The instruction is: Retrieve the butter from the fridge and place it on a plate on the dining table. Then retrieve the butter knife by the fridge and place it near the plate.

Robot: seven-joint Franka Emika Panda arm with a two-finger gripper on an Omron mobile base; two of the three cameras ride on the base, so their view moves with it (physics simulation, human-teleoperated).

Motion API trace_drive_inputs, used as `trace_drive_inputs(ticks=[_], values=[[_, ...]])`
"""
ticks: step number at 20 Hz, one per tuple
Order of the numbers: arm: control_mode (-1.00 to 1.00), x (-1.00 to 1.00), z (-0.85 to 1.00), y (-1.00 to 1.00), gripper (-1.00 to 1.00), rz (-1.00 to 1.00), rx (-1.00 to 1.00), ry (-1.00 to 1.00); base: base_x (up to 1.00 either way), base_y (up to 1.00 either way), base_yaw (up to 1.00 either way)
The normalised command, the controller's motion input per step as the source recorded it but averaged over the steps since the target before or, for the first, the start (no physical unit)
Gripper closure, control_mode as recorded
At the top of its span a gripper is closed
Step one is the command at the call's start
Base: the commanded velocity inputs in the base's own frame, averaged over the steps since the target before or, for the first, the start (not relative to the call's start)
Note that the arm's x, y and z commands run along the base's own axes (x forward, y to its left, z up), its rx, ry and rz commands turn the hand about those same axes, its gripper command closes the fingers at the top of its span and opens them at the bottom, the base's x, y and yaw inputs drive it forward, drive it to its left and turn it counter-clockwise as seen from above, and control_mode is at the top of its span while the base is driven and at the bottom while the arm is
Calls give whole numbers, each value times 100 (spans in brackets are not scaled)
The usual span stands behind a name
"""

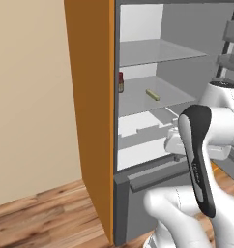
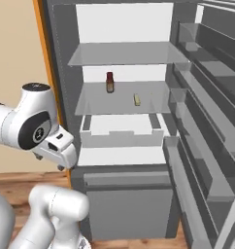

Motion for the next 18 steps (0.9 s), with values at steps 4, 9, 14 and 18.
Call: trace_drive_inputs(ticks=[4,9,14,18], values=[[100,0,0,0,-100,0,0,0,85,-18,21],[100,0,0,0,-100,0,0,0,13,-40,18],[100,0,0,0,-100,0,0,0,3,-57,12],[100,0,0,0,-100,0,0,0,9,-59,2]])
